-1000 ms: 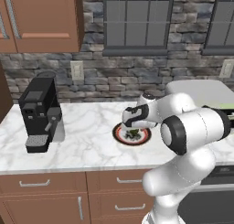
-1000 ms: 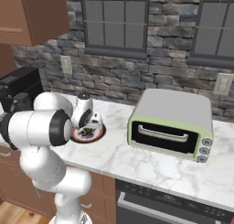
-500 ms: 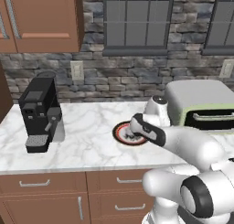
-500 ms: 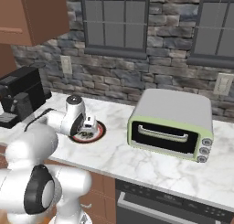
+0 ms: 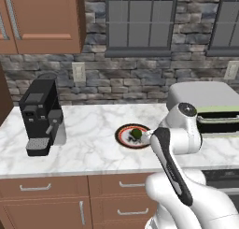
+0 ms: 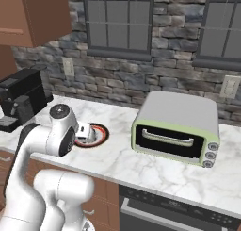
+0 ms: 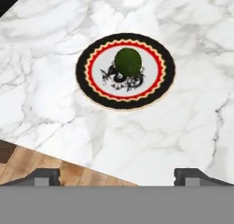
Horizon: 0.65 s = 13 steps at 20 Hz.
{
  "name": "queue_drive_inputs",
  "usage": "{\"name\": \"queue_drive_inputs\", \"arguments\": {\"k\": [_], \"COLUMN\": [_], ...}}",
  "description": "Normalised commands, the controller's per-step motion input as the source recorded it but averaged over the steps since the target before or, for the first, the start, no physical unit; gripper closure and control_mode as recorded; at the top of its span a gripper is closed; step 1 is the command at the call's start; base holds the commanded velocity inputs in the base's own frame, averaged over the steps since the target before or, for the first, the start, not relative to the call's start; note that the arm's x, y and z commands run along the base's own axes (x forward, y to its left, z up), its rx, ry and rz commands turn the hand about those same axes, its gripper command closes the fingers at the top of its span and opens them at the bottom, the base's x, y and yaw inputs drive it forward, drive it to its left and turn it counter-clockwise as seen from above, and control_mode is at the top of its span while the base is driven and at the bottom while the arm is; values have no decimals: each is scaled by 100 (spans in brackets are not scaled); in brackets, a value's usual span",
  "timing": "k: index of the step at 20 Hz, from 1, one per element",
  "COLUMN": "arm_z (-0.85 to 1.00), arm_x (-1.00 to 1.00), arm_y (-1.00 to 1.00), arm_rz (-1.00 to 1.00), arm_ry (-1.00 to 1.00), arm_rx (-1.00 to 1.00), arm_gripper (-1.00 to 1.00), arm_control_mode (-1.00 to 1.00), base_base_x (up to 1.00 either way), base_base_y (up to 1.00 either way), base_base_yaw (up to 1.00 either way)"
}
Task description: Pick lime from the fridge and place it on the plate on the counter.
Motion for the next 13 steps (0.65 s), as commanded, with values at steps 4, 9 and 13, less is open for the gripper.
{"name": "queue_drive_inputs", "arguments": {"k": [4, 9, 13], "arm_z": [68, 63, 31], "arm_x": [-99, -91, -72], "arm_y": [-24, -14, -2], "arm_rz": [-8, -11, -14], "arm_ry": [-7, -6, -11], "arm_rx": [-6, -8, -11], "arm_gripper": [-100, -100, -100], "arm_control_mode": [-100, -100, -100], "base_base_x": [0, 0, 0], "base_base_y": [0, 0, 0], "base_base_yaw": [0, 0, 0]}}
